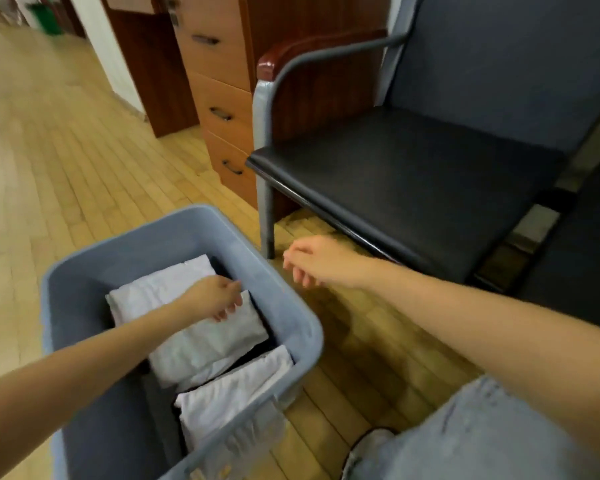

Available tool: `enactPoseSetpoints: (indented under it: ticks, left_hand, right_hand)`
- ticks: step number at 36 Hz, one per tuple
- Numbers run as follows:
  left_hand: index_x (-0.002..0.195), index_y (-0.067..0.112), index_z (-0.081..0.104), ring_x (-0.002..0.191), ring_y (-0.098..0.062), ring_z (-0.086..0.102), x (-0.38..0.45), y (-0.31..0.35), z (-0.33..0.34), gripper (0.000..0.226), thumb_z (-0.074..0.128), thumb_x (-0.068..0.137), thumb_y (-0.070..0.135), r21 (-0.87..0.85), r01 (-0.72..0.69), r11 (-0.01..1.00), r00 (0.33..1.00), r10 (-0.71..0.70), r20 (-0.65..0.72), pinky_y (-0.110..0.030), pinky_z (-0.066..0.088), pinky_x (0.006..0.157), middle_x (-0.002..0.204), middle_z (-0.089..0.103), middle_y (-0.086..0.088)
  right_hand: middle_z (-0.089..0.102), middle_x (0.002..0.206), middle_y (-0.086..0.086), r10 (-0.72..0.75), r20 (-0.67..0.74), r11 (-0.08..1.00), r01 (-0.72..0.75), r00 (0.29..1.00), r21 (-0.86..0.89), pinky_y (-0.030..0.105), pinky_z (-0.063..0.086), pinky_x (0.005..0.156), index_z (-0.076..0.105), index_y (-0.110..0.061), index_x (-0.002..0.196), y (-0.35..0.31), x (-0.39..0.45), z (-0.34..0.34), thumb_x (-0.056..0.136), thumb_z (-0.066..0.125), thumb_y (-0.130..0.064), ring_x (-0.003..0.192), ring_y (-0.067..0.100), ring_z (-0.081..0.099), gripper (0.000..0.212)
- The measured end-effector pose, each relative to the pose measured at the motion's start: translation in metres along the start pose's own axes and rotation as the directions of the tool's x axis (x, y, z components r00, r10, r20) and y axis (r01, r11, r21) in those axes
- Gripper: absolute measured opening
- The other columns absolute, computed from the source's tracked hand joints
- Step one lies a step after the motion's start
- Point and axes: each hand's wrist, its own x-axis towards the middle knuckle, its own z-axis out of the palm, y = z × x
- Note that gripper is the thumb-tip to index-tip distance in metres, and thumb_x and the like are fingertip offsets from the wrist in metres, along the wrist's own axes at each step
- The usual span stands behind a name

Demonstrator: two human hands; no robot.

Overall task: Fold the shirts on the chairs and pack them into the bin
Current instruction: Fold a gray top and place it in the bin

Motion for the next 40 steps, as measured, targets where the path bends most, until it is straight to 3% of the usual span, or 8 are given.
enactPoseSetpoints:
  ticks: [6, 13, 22, 27, 31, 34, 37, 40]
  left_hand:
    - [0.065, 0.012, 0.052, 0.037, -0.007, 0.047, -0.022, 0.195, 0.029, 0.04, 0.038, 0.102, 0.017, -0.445, -0.357, 0.821, 0.931, 0.349, -0.104, -0.014, 0.038, 0.038, 0.054, 0.053, -0.003]
    - [0.063, 0.015, 0.05, 0.038, -0.008, 0.045, -0.093, 0.371, 0.128, 0.037, 0.04, 0.098, 0.018, -0.593, -0.44, 0.675, 0.772, 0.622, 0.135, -0.018, 0.036, 0.043, 0.046, 0.051, 0.006]
    - [0.073, 0.014, 0.058, 0.054, -0.012, 0.049, -0.22, 0.523, 0.313, 0.037, 0.037, 0.102, 0.022, -0.517, -0.512, 0.686, 0.533, 0.726, 0.434, -0.022, 0.041, 0.052, 0.065, 0.055, 0.0]
    - [0.074, 0.013, 0.058, 0.059, -0.013, 0.048, -0.28, 0.574, 0.413, 0.033, 0.036, 0.098, 0.012, -0.486, -0.526, 0.698, 0.474, 0.715, 0.514, -0.022, 0.041, 0.054, 0.069, 0.055, -0.001]
    - [0.071, 0.013, 0.058, 0.056, -0.013, 0.046, -0.32, 0.608, 0.479, 0.031, 0.038, 0.094, 0.007, -0.516, -0.521, 0.68, 0.433, 0.731, 0.527, -0.023, 0.039, 0.051, 0.069, 0.053, -0.002]
    - [0.084, 0.014, 0.063, 0.066, -0.017, 0.051, -0.343, 0.631, 0.519, 0.026, 0.039, 0.094, 0.014, -0.497, -0.592, 0.635, 0.407, 0.767, 0.496, -0.032, 0.05, 0.059, 0.083, 0.057, -0.004]
    - [0.109, 0.016, 0.054, 0.08, -0.021, 0.059, -0.357, 0.642, 0.545, 0.022, 0.038, 0.098, 0.026, -0.463, -0.653, 0.599, 0.395, 0.791, 0.467, -0.038, 0.056, 0.077, 0.105, 0.061, -0.006]
    - [0.125, 0.016, 0.049, 0.091, -0.025, 0.064, -0.355, 0.646, 0.565, 0.033, 0.039, 0.097, 0.031, -0.45, -0.676, 0.583, 0.41, 0.806, 0.427, -0.04, 0.056, 0.084, 0.112, 0.064, -0.008]
  right_hand:
    - [0.052, 0.058, -0.002, 0.105, -0.519, 0.988, -0.032, 0.848, 0.148, 0.021, 0.037, 0.047, 0.056, -0.017, 0.067, 0.025, -0.085, -0.127, 0.098, 0.047, -0.022, 0.051, 0.012, 0.045, 0.032]
    - [0.05, 0.06, -0.001, 0.336, -0.794, 0.94, -0.121, 0.507, 0.321, 0.023, 0.035, 0.049, 0.057, -0.013, 0.072, 0.119, -0.254, -0.222, 0.099, 0.045, -0.018, 0.052, 0.011, 0.043, 0.03]
    - [0.055, 0.064, -0.002, 0.43, -0.898, 0.831, -0.345, -0.095, 0.435, 0.026, 0.036, 0.053, 0.059, -0.016, 0.071, 0.246, -0.533, -0.278, 0.098, 0.045, -0.023, 0.057, 0.015, 0.049, 0.031]
    - [0.058, 0.07, 0.005, 0.333, -0.911, 0.649, -0.641, -0.245, 0.41, 0.035, 0.039, 0.067, 0.056, -0.008, 0.073, 0.273, -0.672, -0.273, 0.096, 0.043, -0.021, 0.072, 0.024, 0.054, 0.03]
    - [0.066, 0.088, 0.009, 0.314, -0.877, 0.526, -0.702, -0.364, 0.48, 0.034, 0.039, 0.067, 0.063, -0.008, 0.088, 0.287, -0.754, -0.285, 0.098, 0.046, -0.03, 0.078, 0.024, 0.055, 0.029]
    - [0.066, 0.112, 0.012, 0.336, -0.86, 0.523, -0.683, -0.385, 0.51, 0.036, 0.047, 0.076, 0.064, -0.011, 0.106, 0.298, -0.79, -0.303, 0.097, 0.05, -0.04, 0.093, 0.027, 0.059, 0.034]
    - [0.057, 0.13, 0.005, 0.482, -0.836, 0.639, -0.547, -0.263, 0.54, 0.036, 0.046, 0.095, 0.054, -0.017, 0.133, 0.311, -0.804, -0.312, 0.094, 0.056, -0.048, 0.116, 0.025, 0.056, 0.05]
    - [0.059, 0.087, -0.007, 0.597, -0.797, 0.648, -0.531, -0.091, 0.546, 0.022, 0.041, 0.076, 0.063, -0.025, 0.098, 0.329, -0.801, -0.311, 0.093, 0.059, -0.045, 0.079, 0.008, 0.054, 0.021]
